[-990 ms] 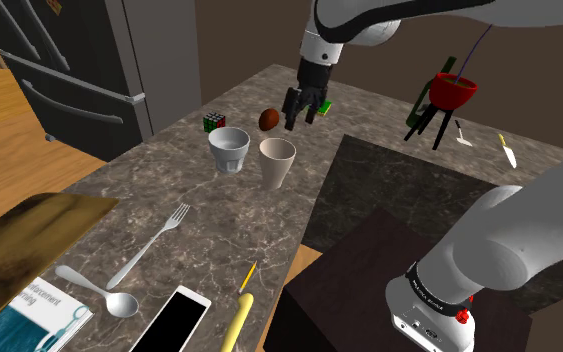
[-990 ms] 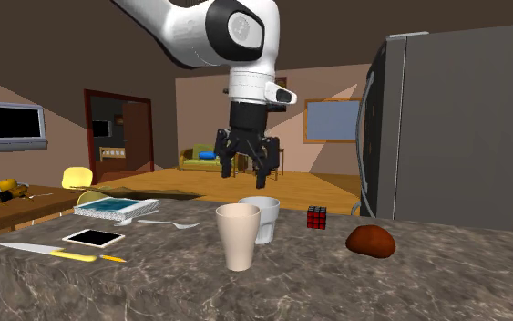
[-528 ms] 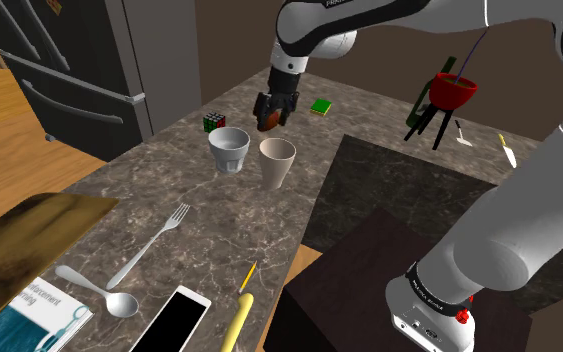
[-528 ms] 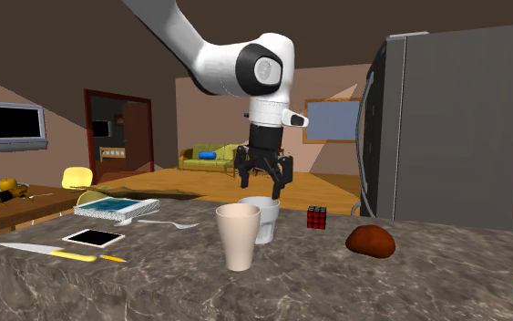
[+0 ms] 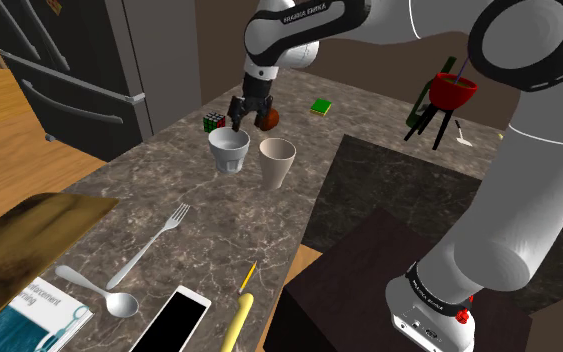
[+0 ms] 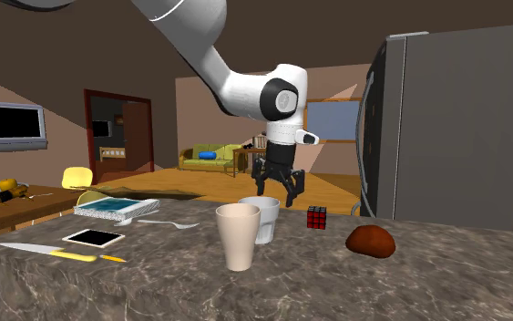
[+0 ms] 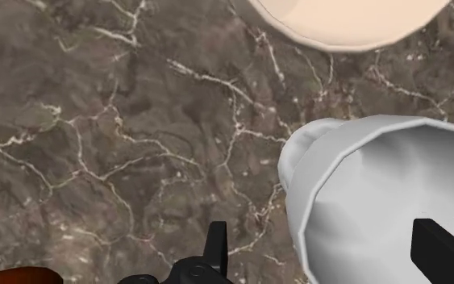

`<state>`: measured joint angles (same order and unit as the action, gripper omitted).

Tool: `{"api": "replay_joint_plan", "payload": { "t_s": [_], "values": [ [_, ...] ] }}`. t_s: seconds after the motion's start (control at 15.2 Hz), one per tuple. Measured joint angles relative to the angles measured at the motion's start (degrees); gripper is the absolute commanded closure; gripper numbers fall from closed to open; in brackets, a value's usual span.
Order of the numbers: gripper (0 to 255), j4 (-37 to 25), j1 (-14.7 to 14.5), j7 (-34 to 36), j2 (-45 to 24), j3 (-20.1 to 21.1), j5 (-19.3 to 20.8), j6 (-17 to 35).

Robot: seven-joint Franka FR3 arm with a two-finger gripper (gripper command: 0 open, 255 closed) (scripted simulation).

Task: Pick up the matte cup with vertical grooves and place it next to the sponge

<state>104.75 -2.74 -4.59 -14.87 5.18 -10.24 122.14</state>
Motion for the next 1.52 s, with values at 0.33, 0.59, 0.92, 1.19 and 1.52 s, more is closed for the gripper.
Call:
{"api": "replay_joint_plan", "payload": {
  "t_s": [0.33,0.59,0.92,1.19,1.52],
  "values": [
    [0,0.63,-0.21,-0.24,-2.32,0.11,-0.14,3.04],
    [0,1.4,-0.45,-0.17,-3.13,0.24,-0.2,4.65],
    [255,1.39,-0.45,-0.19,-3.23,0.23,-0.2,4.76],
    [255,1.38,-0.45,-0.19,-3.22,0.23,-0.19,4.76],
    [255,1.38,-0.45,-0.18,-3.22,0.22,-0.19,4.76]
  ]
}}
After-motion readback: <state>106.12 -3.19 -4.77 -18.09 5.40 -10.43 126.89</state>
